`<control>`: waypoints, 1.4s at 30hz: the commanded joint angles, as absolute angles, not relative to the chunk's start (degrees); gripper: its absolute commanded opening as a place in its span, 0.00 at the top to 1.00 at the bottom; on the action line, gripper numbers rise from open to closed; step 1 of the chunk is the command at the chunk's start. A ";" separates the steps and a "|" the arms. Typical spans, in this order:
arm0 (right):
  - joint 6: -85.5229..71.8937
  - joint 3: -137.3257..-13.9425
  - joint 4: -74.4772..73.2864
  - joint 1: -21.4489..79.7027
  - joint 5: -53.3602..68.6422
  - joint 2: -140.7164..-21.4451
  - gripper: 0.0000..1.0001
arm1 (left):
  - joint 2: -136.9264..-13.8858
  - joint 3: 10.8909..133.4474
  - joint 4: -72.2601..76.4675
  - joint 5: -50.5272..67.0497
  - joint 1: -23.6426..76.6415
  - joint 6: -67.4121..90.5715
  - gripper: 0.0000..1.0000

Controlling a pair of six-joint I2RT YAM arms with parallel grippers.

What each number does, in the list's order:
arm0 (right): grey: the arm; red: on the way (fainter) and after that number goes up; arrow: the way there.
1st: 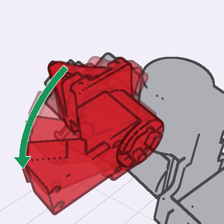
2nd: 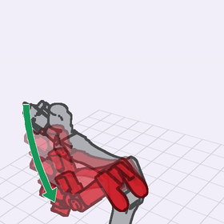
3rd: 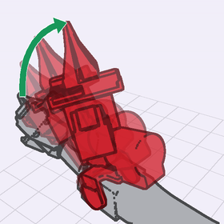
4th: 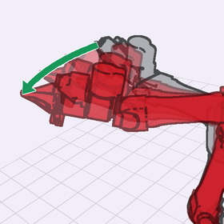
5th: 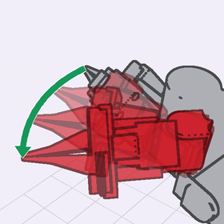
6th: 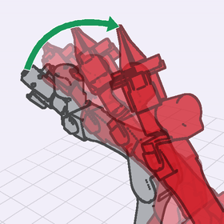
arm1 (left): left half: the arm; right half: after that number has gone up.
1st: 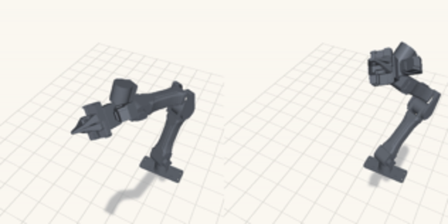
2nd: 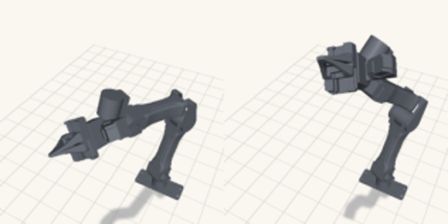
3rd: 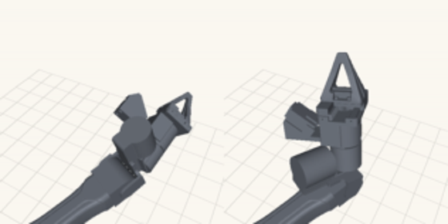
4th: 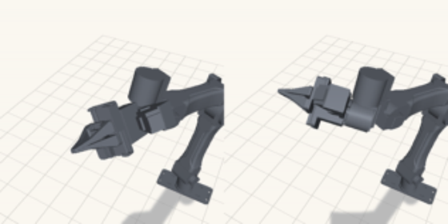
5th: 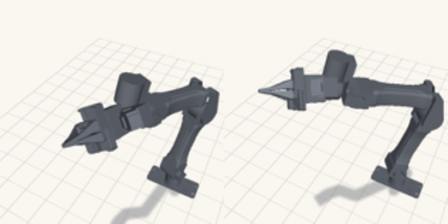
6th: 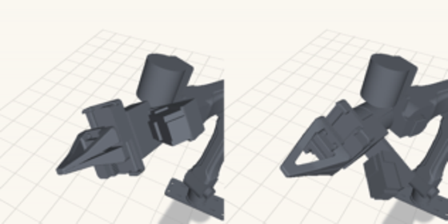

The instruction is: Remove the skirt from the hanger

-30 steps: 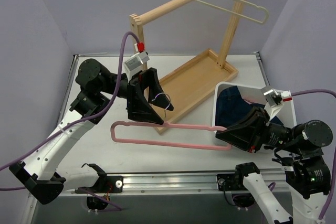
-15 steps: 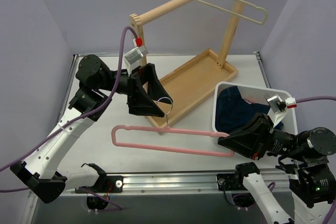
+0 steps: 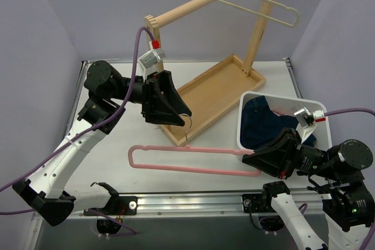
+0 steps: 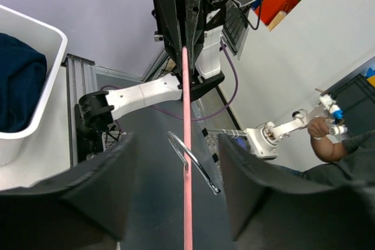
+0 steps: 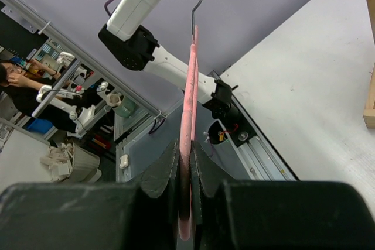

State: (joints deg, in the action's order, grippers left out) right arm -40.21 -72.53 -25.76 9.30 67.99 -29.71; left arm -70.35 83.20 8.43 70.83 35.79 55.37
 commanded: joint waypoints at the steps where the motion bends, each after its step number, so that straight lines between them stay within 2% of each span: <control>1: -39.11 -73.21 -23.91 8.79 69.43 -30.06 1.00 | -70.57 84.64 12.74 71.89 35.33 56.25 0.42; 2: -39.11 -73.30 -23.91 8.79 69.52 -30.06 1.00 | -70.75 84.46 13.09 72.16 35.33 56.69 0.47; 3: -39.11 -73.13 -23.91 8.79 69.52 -30.06 1.00 | -70.84 84.38 13.44 72.42 35.25 56.95 0.58; 10: -40.87 -72.07 -22.06 8.79 69.52 -29.71 1.00 | -70.40 82.53 19.24 74.09 34.98 60.12 0.97; 14: -41.48 -72.16 -21.27 8.79 69.52 -30.23 1.00 | -70.05 82.53 19.25 74.18 34.72 60.21 0.98; 15: -41.40 -72.16 -21.18 8.79 69.52 -30.32 1.00 | -70.14 82.62 19.25 74.27 34.63 60.29 0.95; 16: -41.48 -72.16 -21.01 8.79 69.52 -30.41 1.00 | -69.96 82.62 19.16 74.09 34.54 60.38 0.84; 17: -41.48 -72.16 -20.74 8.79 69.52 -30.58 1.00 | -69.96 82.53 19.16 73.83 34.37 60.64 0.60; 20: -41.31 -71.98 -20.92 8.79 69.35 -30.85 1.00 | -69.87 82.44 18.99 73.13 33.75 60.82 0.41; 23: -39.73 -72.07 -22.58 8.79 68.64 -31.46 1.00 | -69.79 82.18 16.97 71.20 32.87 60.91 0.29; 26: -38.76 -71.90 -23.55 8.79 68.38 -31.64 1.00 | -69.70 81.83 15.30 69.79 32.00 60.91 0.23; 30: -37.18 -72.59 -26.01 8.79 68.20 -32.43 1.00 | -68.73 81.65 7.67 66.98 29.71 56.09 0.03; 33: -33.23 -74.44 -31.10 8.79 67.59 -33.66 1.00 | -68.47 80.60 1.85 65.83 27.43 53.88 0.06; 38: -32.08 -75.59 -32.34 8.79 66.19 -33.66 1.00 | -67.68 77.35 4.83 66.09 26.19 56.08 0.06; 42: -31.82 -75.32 -32.52 8.88 64.51 -33.92 1.00 | -66.01 77.52 1.77 65.22 25.75 53.88 0.06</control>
